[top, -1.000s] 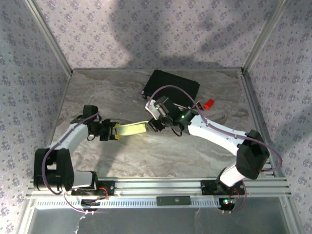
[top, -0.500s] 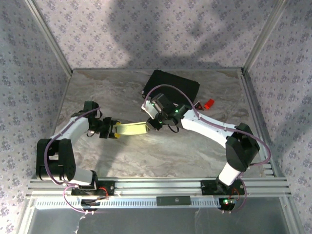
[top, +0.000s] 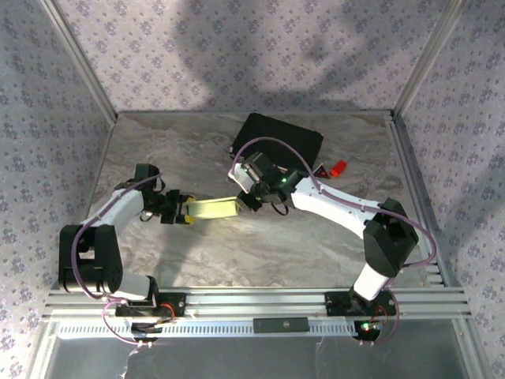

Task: Fold the paper box

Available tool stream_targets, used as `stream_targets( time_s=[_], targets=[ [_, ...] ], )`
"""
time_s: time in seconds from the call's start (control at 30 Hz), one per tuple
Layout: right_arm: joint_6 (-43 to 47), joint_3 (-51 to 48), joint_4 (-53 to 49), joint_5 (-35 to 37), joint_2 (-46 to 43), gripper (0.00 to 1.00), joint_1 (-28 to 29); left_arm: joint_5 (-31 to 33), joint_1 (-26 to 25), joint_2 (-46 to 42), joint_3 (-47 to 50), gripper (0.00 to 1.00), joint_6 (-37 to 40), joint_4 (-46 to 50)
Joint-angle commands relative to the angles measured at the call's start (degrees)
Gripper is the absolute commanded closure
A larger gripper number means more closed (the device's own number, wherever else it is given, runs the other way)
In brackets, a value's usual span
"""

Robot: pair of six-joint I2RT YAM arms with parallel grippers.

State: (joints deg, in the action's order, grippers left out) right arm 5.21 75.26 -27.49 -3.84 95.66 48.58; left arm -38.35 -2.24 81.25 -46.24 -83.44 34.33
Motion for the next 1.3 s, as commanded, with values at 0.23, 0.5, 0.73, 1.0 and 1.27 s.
stream_targets(
  time_s=[0.23, 0.5, 0.73, 1.0, 1.27],
  targets=[
    [-0.07, 3.66, -2.05, 0.61, 2.54, 0.79, 0.48, 1.26, 0.36, -0.22, -0.88, 0.82, -1.41, 2.02],
    [-1.51, 3.73, -2.09, 2.07, 3.33, 0.91, 0.99, 1.24, 0.39, 0.13, -1.05, 0.81, -1.68, 1.78],
    [-7.65, 3.05, -0.87, 3.22, 2.89, 1.00, 2.00, 1.10, 0.22, -0.83, -0.52, 0.79, -4.14, 0.24],
    [-21.05, 5.38, -3.10, 6.33, 3.48, 1.00, 3.41, 1.04, 0.13, -1.45, 0.12, 0.79, -5.93, -0.68],
    [-30.06, 10.54, -8.36, 9.55, 5.26, 1.00, 5.24, 1.43, 0.02, -2.83, 0.32, 0.79, -8.13, -0.93]
  ],
)
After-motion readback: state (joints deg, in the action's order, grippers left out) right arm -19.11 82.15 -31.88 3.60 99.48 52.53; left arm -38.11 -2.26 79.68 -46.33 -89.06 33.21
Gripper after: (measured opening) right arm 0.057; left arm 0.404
